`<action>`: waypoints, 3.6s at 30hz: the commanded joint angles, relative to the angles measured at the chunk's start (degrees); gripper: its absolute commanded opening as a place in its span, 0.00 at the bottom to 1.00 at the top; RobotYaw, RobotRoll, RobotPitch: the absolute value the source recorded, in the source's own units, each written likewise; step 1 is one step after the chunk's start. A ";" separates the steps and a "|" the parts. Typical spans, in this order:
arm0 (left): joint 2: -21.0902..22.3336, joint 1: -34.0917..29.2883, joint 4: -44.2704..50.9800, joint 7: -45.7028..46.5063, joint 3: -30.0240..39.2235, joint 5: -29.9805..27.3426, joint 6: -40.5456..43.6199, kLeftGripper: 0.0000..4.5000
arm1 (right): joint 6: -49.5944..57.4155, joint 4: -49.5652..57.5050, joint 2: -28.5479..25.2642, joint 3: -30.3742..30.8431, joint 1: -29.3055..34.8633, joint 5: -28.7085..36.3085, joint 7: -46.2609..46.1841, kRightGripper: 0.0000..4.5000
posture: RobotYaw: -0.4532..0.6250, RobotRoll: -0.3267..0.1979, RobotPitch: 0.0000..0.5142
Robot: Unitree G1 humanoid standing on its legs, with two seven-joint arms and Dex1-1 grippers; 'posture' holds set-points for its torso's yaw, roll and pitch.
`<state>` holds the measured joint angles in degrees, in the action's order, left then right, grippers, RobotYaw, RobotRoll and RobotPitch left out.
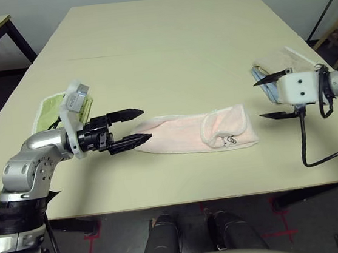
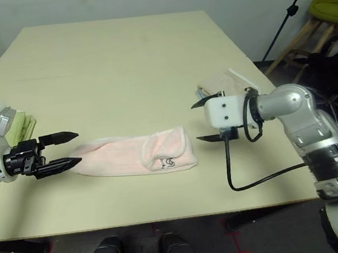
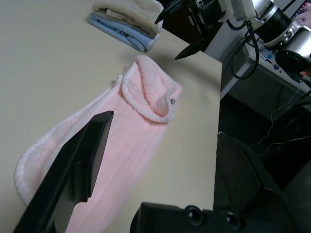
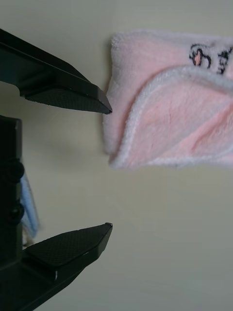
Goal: Fold the towel and set it aside.
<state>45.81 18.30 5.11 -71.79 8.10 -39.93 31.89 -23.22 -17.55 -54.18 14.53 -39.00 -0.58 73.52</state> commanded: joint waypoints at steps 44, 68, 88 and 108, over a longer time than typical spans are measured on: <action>0.48 -1.80 3.31 3.38 1.40 -1.44 0.57 1.00 | 12.70 3.63 9.12 6.19 0.93 -4.09 8.41 0.01 | 0.62 0.62 0.25; -1.76 -3.88 6.91 5.15 1.10 -2.30 0.78 1.00 | -28.30 -25.82 18.52 16.77 -24.62 -13.85 13.05 0.01 | 0.67 0.62 0.26; -3.63 0.78 7.89 8.11 -1.76 -4.37 4.62 1.00 | -17.14 -19.59 18.52 12.46 -21.20 -4.67 11.41 0.70 | 0.63 0.62 0.28; -26.51 22.98 -4.11 24.00 -16.90 10.99 -0.18 1.00 | 53.17 17.02 6.40 -20.83 8.57 17.45 -7.48 0.99 | 0.54 0.62 0.30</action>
<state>19.80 40.81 2.62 -47.63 -7.11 -31.10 33.55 25.11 -5.19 -47.82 -3.13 -31.79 13.65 68.67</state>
